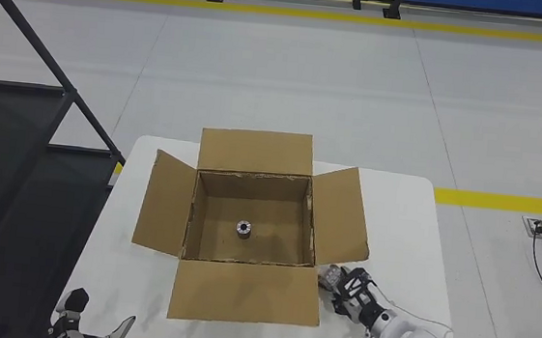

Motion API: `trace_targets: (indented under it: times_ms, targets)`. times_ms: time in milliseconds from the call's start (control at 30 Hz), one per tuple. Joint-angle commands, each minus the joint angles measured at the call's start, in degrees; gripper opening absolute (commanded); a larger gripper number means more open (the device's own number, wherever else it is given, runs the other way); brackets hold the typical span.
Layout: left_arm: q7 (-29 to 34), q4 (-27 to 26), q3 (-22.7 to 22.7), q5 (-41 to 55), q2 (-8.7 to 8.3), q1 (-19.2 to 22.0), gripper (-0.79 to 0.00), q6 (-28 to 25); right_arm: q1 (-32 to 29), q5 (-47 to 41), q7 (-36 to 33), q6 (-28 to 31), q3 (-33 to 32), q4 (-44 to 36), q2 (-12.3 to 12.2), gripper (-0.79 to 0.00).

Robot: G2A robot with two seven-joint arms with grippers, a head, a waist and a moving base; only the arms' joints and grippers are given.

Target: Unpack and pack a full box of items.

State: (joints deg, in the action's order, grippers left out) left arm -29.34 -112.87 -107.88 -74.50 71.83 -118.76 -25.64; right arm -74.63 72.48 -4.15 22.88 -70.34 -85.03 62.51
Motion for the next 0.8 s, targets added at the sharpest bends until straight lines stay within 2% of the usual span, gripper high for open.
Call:
trace_targets:
  times_ms: [0, 200, 433, 533, 667, 767]
  targets:
    - [0.0, 0.0, 0.0, 0.0, 0.00, 0.0, 0.000, 0.0, -2.6, -0.8, 2.3, 1.1, -3.5, -1.4, -0.6, -0.785]
    - [0.0, 0.0, 0.0, 0.0, 0.00, 0.0, 0.000, 0.0, -9.9, -2.8, 8.7, 6.9, -12.9, -5.3, -2.3, -0.785]
    - [0.0, 0.0, 0.0, 0.0, 0.00, 0.0, 0.000, 0.0, -15.8, -11.5, 13.0, 5.3, -20.3, -12.9, -2.6, -0.785]
    - [0.0, 0.0, 0.0, 0.0, 0.00, 0.0, 0.000, 0.0, -19.2, -14.1, 16.8, 1.6, -22.8, -20.5, -2.4, -0.785]
    - [0.0, 0.0, 0.0, 0.0, 0.00, 0.0, 0.000, 0.0, -25.3, -10.3, 24.0, -0.8, -23.8, -31.7, -2.0, -0.785]
    - [0.0, 0.0, 0.0, 0.0, 0.00, 0.0, 0.000, 0.0, -26.7, -5.6, 20.9, -0.5, -22.7, -39.2, -2.0, -0.785]
